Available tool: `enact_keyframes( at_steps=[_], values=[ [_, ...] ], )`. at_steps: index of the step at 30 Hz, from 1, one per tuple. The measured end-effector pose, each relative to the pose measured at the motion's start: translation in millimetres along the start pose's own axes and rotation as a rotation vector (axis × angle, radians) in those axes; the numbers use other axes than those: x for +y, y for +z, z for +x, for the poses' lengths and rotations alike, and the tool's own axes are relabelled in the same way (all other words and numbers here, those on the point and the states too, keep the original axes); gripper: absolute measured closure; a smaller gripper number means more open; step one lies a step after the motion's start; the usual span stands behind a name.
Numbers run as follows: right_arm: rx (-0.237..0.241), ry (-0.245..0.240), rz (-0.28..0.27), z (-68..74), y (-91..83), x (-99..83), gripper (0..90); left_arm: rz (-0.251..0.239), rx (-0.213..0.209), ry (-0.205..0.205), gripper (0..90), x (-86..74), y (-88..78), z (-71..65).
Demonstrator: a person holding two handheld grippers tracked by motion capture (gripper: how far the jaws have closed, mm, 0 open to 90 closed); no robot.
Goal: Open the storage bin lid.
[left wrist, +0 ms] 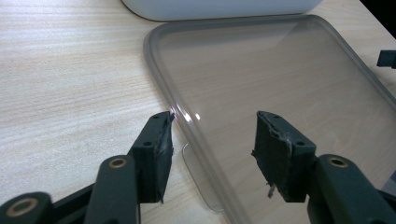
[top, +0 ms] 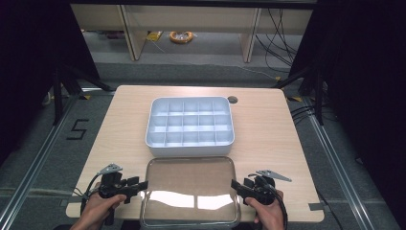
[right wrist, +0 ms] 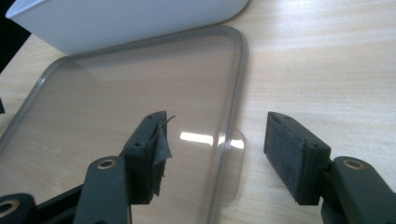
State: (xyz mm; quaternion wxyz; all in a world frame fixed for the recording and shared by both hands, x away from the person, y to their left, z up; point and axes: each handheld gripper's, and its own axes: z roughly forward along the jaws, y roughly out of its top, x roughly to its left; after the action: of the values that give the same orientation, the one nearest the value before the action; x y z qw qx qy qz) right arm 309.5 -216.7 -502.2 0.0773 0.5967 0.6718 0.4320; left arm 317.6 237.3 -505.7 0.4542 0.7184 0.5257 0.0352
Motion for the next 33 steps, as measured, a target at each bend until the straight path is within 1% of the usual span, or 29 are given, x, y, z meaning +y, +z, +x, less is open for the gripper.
enact_keyframes(
  at_steps=[1,2,3,4,5,6,8,9,10,11,12,13,14,17,18,19,20,21,22,25,26,27,28,29,30,31,33],
  values=[
    [0.0,0.0,0.0,0.0,0.0,0.0,40.3,0.0,0.0,0.0,45.1,0.0,0.0,0.0],
    [0.0,-0.013,-0.02,0.1,-0.8,1.9,39.1,-0.004,-0.003,-0.003,44.4,0.3,-0.3,0.4],
    [0.0,-0.013,-0.02,0.1,-0.8,1.9,39.1,-0.004,-0.001,-0.004,44.4,0.8,-0.7,0.5],
    [0.003,-0.026,-0.032,-0.5,-0.8,3.0,38.7,-0.009,-0.007,-0.003,43.5,1.3,-1.1,0.5],
    [0.001,-0.036,-0.043,-2.0,-2.6,5.2,37.4,-0.027,-0.026,-0.015,40.7,2.6,-1.4,0.6],
    [-0.003,-0.038,-0.058,-2.8,-3.0,6.0,36.5,-0.033,-0.035,-0.019,38.8,3.5,-1.6,0.5],
    [-0.005,-0.044,-0.067,-3.6,-3.3,6.9,36.1,-0.042,-0.031,-0.018,37.3,4.2,-1.6,-0.3],
    [-0.018,-0.056,-0.068,-4.7,-5.5,7.6,35.6,-0.047,-0.041,-0.019,36.2,5.2,-1.2,-0.5],
    [-0.011,-0.058,-0.084,-8.6,-5.9,7.8,34.1,-0.049,-0.053,-0.016,34.6,6.3,-0.5,-1.3],
    [-0.011,-0.058,-0.084,-8.6,-5.9,7.8,34.1,-0.049,-0.053,-0.016,33.5,6.3,-0.5,-1.3],
    [-0.022,-0.047,-0.083,-10.8,-8.0,7.9,33.3,-0.039,-0.06,-0.003,32.2,6.8,0.2,-2.2],
    [-0.022,-0.047,-0.083,-10.8,-8.0,7.9,33.3,-0.039,-0.06,-0.003,31.1,6.8,0.2,-2.2],
    [-0.014,-0.05,-0.098,-13.0,-9.5,7.7,32.3,-0.035,-0.066,0.002,30.3,7.3,1.6,-3.9],
    [-0.022,-0.048,-0.106,-11.6,-12.5,6.9,32.2,-0.037,-0.074,0.014,28.8,8.6,2.4,-5.4],
    [-0.015,-0.061,-0.118,-11.8,-13.4,6.6,32.1,-0.043,-0.078,0.021,28.5,9.2,3.0,-6.3],
    [-0.018,-0.025,-0.104,-8.7,-16.2,5.5,31.9,-0.042,-0.084,0.031,27.8,9.8,3.1,-7.3],
    [-0.022,-0.071,-0.117,-11.6,-17.2,4.8,31.8,-0.041,-0.089,0.038,26.5,10.2,3.1,-8.5],
    [-0.022,-0.071,-0.117,-11.6,-17.2,4.8,31.8,-0.042,-0.091,0.045,26.5,10.3,3.2,-9.6],
    [-0.022,-0.059,-0.116,-11.4,-18.0,3.6,31.5,-0.043,-0.094,0.061,25.5,9.8,3.0,-11.5],
    [-0.031,-0.064,-0.114,-11.5,-18.3,3.6,31.4,-0.045,-0.096,0.064,24.1,9.1,1.8,-12.8],
    [-0.034,-0.067,-0.114,-11.0,-18.4,3.5,31.3,-0.046,-0.1,0.074,23.8,8.1,0.7,-14.2],
    [-0.034,-0.067,-0.114,-11.0,-18.4,3.5,31.3,-0.046,-0.1,0.074,23.5,8.1,0.7,-14.2],
    [-0.021,-0.072,-0.117,-10.4,-18.3,3.0,31.2,-0.046,-0.103,0.076,23.2,7.0,-0.6,-15.3],
    [-0.025,-0.077,-0.108,-9.6,-19.3,2.6,31.1,-0.046,-0.105,0.08,23.0,6.3,-1.1,-15.6],
    [-0.039,-0.083,-0.104,-8.2,-20.8,2.2,30.9,-0.047,-0.106,0.084,22.9,5.4,-1.4,-16.3],
    [-0.039,-0.083,-0.104,-8.2,-20.8,2.2,30.9,-0.047,-0.106,0.084,22.8,5.4,-1.4,-16.3],
    [-0.03,-0.108,-0.111,-1.6,-22.9,-0.4,29.8,-0.047,-0.102,0.091,22.5,3.6,-1.8,-17.3]
  ],
)
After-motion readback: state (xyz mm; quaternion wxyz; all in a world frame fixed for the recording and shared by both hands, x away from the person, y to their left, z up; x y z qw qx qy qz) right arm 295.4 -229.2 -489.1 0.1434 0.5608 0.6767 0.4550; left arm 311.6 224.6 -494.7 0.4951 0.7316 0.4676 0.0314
